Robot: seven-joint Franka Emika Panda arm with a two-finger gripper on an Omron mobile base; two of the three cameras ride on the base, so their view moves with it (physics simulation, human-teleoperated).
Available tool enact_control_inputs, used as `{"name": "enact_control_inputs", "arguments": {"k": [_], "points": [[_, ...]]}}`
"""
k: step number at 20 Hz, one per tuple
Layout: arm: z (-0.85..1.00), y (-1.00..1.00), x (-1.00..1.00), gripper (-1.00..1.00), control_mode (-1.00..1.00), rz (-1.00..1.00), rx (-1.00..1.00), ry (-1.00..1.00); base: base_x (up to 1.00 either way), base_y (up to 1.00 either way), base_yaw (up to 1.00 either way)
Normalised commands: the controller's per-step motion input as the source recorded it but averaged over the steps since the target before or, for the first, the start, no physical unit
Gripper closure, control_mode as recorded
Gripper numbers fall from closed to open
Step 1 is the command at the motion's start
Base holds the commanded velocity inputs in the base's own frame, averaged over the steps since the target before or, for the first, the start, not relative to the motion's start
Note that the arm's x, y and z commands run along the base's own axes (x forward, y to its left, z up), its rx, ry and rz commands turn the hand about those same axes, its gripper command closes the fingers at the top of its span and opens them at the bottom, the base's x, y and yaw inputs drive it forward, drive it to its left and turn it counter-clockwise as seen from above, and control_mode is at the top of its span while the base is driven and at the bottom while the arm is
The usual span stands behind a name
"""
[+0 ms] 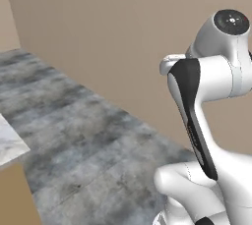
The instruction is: Move the mayonnaise and shaker from the cabinet to the dining counter.
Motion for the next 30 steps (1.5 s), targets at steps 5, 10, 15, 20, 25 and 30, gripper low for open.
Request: {"name": "enact_control_inputs", "arguments": {"k": [5,10,15,20,25,30], "points": [[0.00,0.00,0.00,1.00,1.00,0.00,0.00,0.00,0.88,-0.80,0.45],[0.00,0.00,0.00,1.00,1.00,0.00,0.00,0.00,0.93,-0.77,0.43],[0.00,0.00,0.00,1.00,1.00,0.00,0.00,0.00,1.00,-0.47,0.30],[0.00,0.00,0.00,1.00,1.00,0.00,0.00,0.00,1.00,-0.32,0.28],[0.00,0.00,0.00,1.00,1.00,0.00,0.00,0.00,1.00,-0.39,0.39],[0.00,0.00,0.00,1.00,1.00,0.00,0.00,0.00,1.00,-0.29,0.54]]}}
